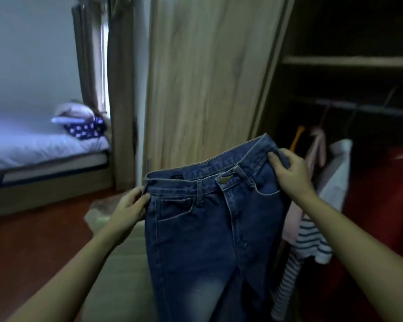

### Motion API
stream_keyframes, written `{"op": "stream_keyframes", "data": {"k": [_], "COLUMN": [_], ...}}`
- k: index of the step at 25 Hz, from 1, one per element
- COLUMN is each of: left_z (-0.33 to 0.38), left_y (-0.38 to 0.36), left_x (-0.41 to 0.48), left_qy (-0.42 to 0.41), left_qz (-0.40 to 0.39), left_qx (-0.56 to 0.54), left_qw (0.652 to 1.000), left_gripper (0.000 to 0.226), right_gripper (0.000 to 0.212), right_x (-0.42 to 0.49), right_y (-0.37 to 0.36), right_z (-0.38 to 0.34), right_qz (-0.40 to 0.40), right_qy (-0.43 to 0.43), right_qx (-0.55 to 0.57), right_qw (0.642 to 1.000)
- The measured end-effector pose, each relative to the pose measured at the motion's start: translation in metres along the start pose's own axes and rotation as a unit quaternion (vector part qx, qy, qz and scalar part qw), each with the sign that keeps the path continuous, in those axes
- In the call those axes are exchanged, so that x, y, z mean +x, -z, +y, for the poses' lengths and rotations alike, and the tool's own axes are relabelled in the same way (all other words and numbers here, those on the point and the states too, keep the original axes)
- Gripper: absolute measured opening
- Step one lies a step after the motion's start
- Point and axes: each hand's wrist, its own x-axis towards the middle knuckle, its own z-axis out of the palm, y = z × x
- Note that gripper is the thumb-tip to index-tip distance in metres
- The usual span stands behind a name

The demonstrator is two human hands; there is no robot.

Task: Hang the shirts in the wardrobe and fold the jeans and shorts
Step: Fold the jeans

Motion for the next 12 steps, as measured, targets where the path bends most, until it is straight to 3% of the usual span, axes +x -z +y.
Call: {"op": "stream_keyframes", "data": {"k": [4, 6, 9, 12], "left_z": [0.129, 0.177, 0.211, 0.231], "left_y": [-0.028, -0.033, -0.030, -0.027], "left_x": [0.024, 0.023, 0.026, 0.028], "left_qy": [-0.165, -0.234, -0.280, -0.277], "left_qz": [-0.034, -0.027, -0.035, -0.058], "left_qx": [-0.040, -0.060, -0.086, -0.073], "left_qw": [0.985, 0.970, 0.956, 0.956], "left_gripper": [0.015, 0.017, 0.028, 0.035], "right_gripper": [0.018, 0.018, 0.018, 0.015], "right_x": [0.043, 0.049, 0.038, 0.029], "right_y": [0.068, 0.099, 0.128, 0.146], "right_z": [-0.065, -0.096, -0.121, -0.126], "right_qz": [0.096, 0.092, 0.045, 0.069], "right_qy": [0.034, 0.062, 0.083, 0.069], "right_qx": [0.040, 0.069, 0.073, 0.098], "right_qw": [0.994, 0.991, 0.993, 0.990]}}
